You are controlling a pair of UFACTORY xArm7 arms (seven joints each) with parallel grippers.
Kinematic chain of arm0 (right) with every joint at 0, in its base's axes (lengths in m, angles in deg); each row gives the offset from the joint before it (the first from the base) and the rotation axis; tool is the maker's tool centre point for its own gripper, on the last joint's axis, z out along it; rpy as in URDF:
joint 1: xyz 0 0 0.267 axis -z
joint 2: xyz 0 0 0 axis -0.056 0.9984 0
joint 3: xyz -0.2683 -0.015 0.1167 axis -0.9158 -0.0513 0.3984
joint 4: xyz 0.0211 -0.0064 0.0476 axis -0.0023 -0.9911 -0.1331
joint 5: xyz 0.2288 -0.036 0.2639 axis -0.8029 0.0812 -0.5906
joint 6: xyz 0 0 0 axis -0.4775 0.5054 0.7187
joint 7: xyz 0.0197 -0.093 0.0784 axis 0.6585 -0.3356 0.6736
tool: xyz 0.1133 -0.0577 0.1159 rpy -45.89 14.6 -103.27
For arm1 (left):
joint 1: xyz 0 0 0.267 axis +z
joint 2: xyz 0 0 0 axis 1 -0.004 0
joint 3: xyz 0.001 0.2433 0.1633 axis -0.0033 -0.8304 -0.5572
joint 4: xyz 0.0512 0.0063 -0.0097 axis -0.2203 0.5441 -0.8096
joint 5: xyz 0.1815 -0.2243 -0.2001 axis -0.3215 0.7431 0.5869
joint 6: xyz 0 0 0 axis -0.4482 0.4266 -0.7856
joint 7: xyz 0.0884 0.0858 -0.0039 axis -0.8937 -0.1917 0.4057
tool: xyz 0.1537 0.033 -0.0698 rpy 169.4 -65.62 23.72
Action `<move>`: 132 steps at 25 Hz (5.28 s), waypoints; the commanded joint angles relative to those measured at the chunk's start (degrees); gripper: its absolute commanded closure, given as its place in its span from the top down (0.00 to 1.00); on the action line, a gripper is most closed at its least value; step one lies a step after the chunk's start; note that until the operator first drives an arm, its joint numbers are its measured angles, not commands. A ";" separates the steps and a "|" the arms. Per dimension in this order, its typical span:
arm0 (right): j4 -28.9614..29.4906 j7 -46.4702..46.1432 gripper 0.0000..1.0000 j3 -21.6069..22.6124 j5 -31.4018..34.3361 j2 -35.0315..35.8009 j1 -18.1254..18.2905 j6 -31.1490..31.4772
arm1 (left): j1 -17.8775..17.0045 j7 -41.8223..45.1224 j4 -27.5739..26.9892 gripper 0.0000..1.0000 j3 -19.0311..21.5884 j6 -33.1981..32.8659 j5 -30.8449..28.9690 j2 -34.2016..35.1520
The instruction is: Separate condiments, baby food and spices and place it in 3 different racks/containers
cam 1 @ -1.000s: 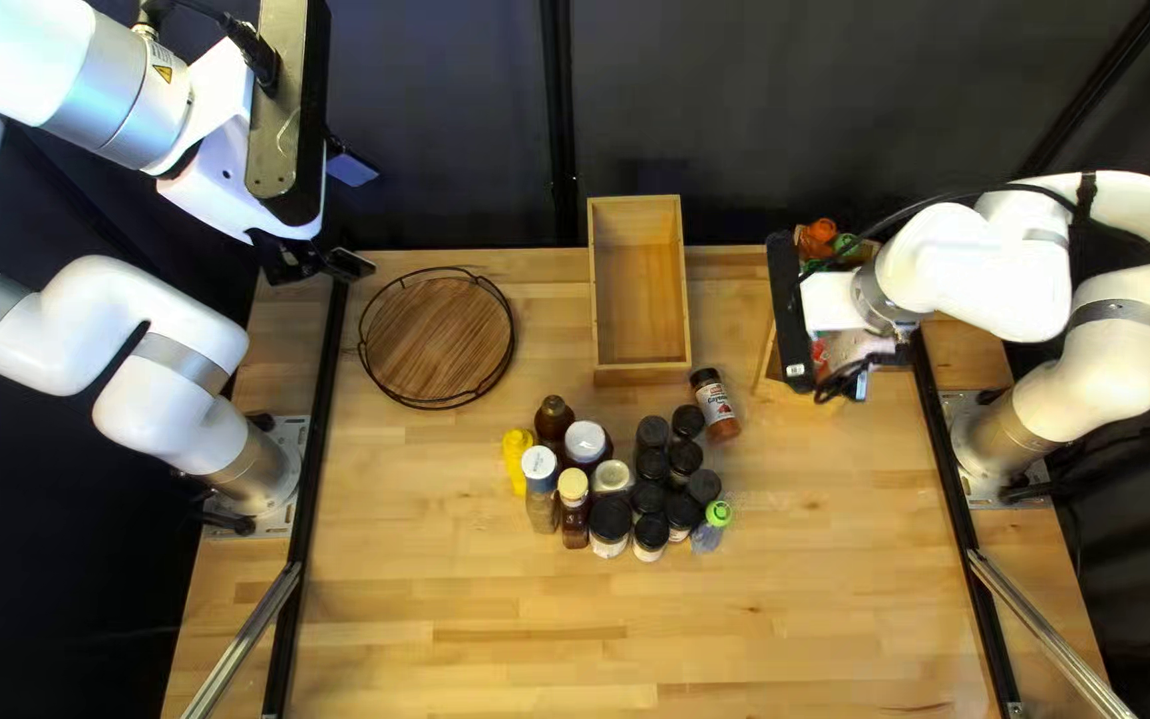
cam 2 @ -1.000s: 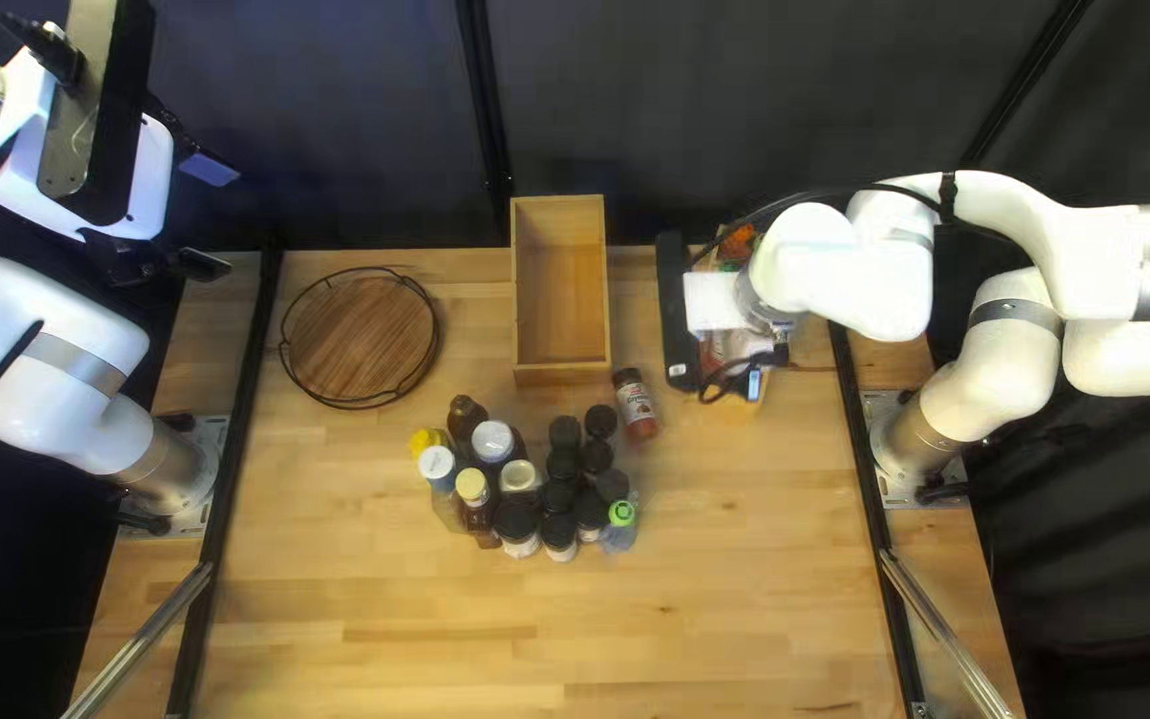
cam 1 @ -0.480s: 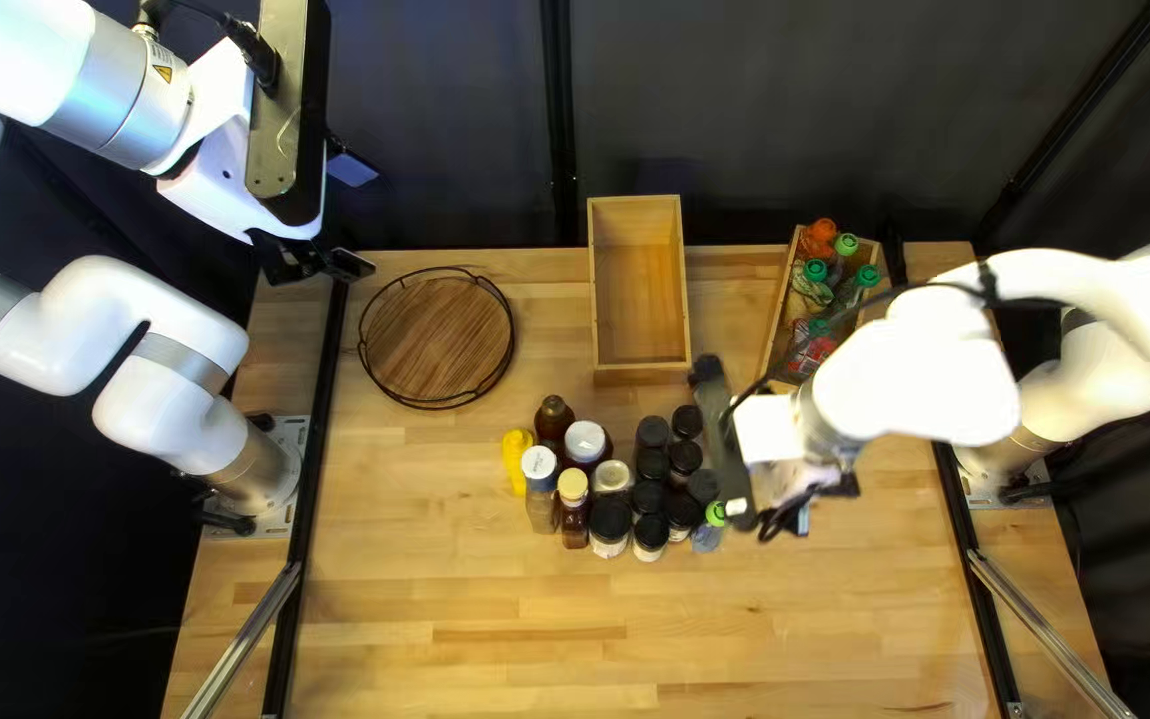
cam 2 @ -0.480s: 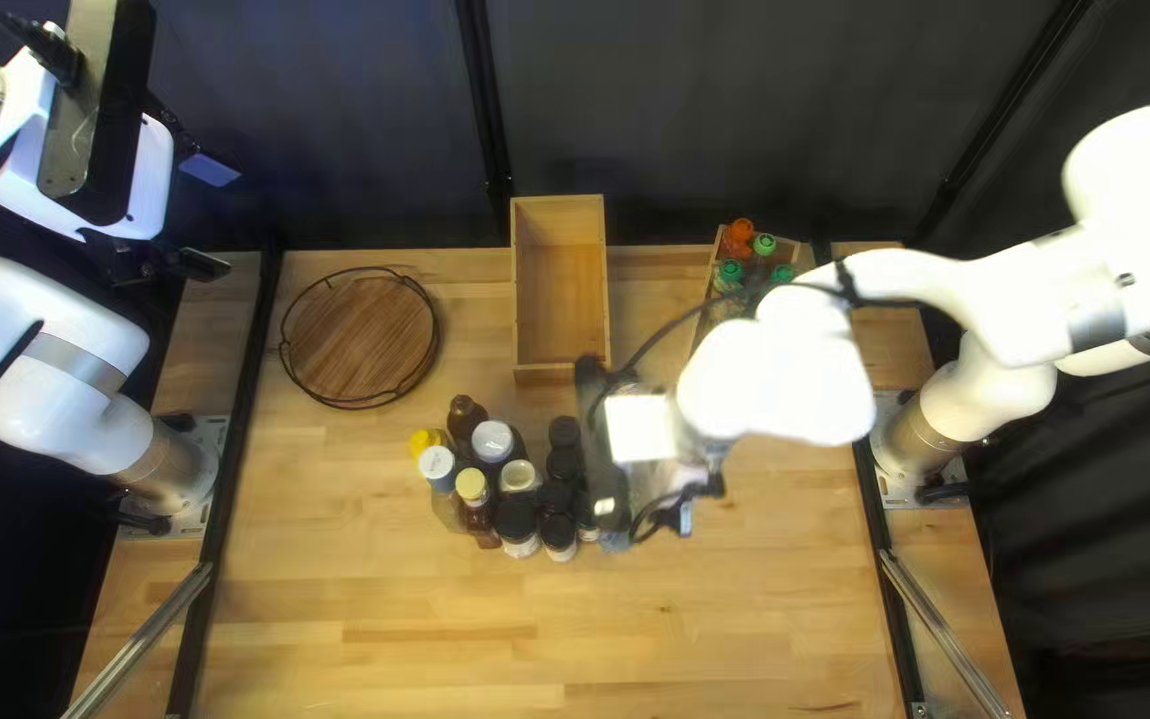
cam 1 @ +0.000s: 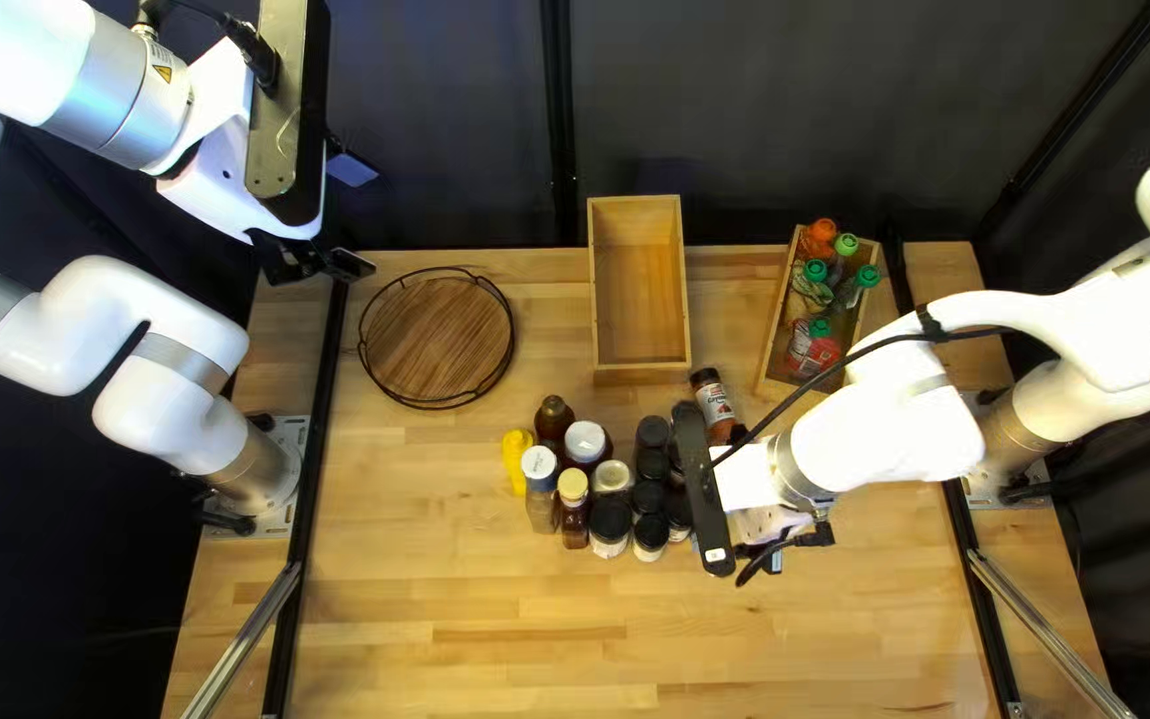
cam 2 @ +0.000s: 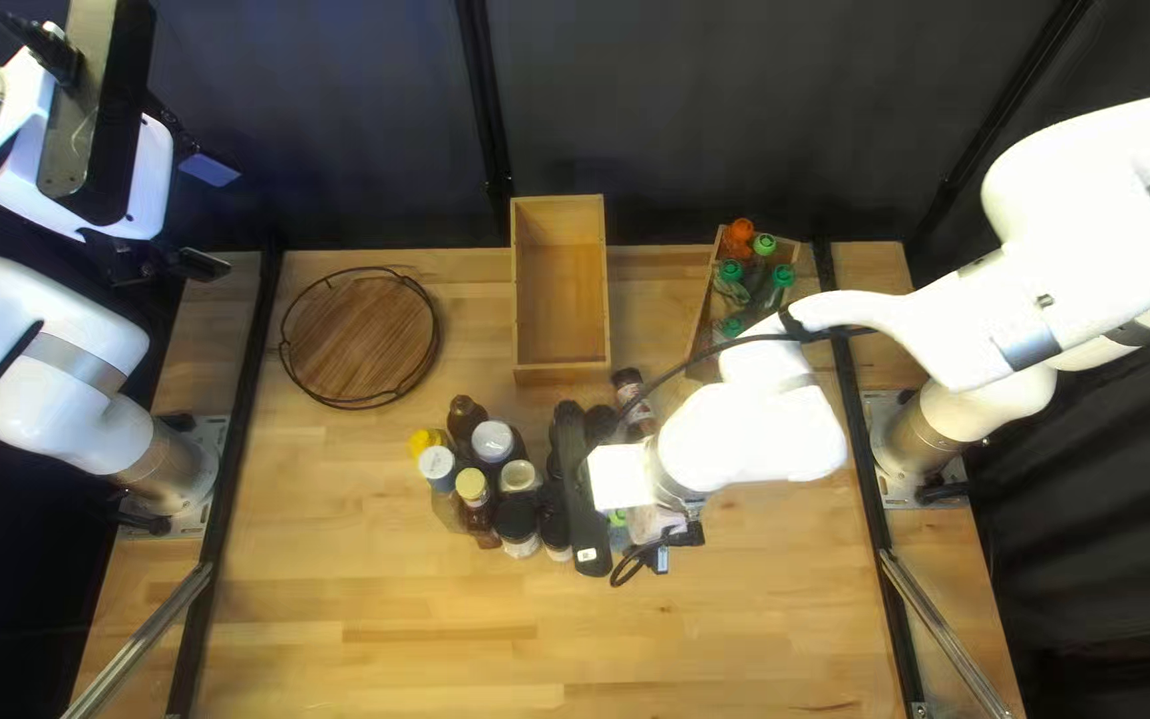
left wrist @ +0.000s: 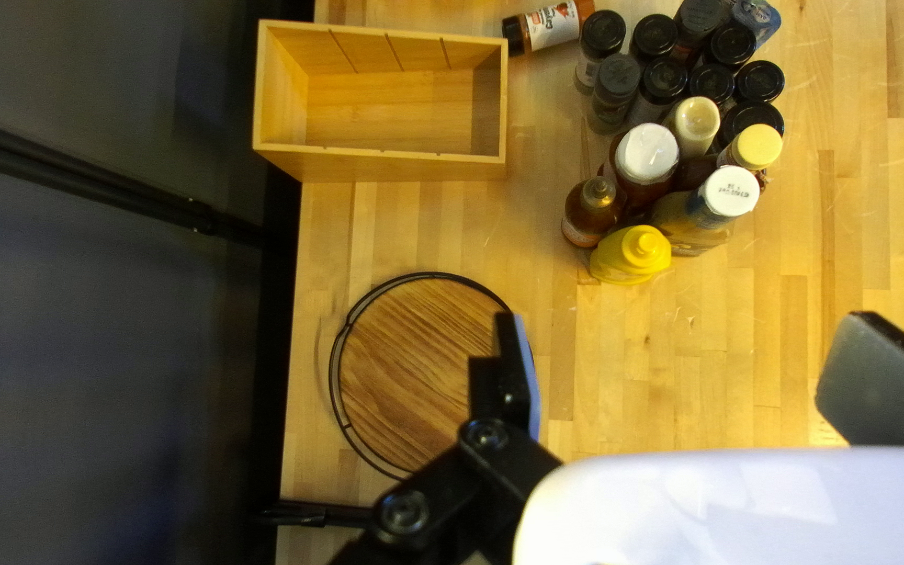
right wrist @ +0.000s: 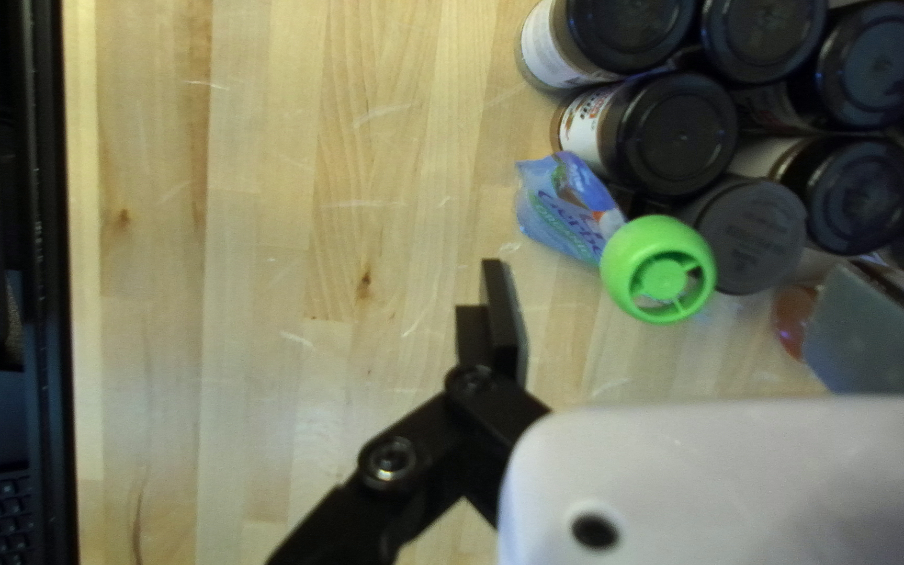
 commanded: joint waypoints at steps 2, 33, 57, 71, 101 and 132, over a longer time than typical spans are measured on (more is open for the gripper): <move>0.02 0.72 0.00 0.22 0.74 0.34 0.13 0.88 | 0.00 0.00 0.00 1.00 0.00 0.00 0.00 0.00; -16.91 -25.09 0.00 -29.86 -4.26 51.38 -3.11 40.06 | 0.00 0.00 0.00 1.00 0.00 0.00 0.00 0.00; -23.70 -31.99 0.00 -36.34 6.93 48.78 3.12 25.41 | 0.00 0.00 0.00 1.00 0.00 0.00 0.00 0.00; -22.14 -29.60 1.00 -34.03 3.08 49.14 -0.54 28.22 | 0.00 0.00 0.00 1.00 0.00 0.00 0.00 0.00; 5.36 5.37 1.00 -15.19 -1.59 0.28 -14.81 13.01 | 0.00 0.00 0.00 1.00 0.00 0.00 0.00 0.00; 2.53 13.02 0.88 -17.62 10.99 -9.78 -11.63 0.74 | 0.00 0.00 0.00 1.00 0.00 0.00 0.00 0.00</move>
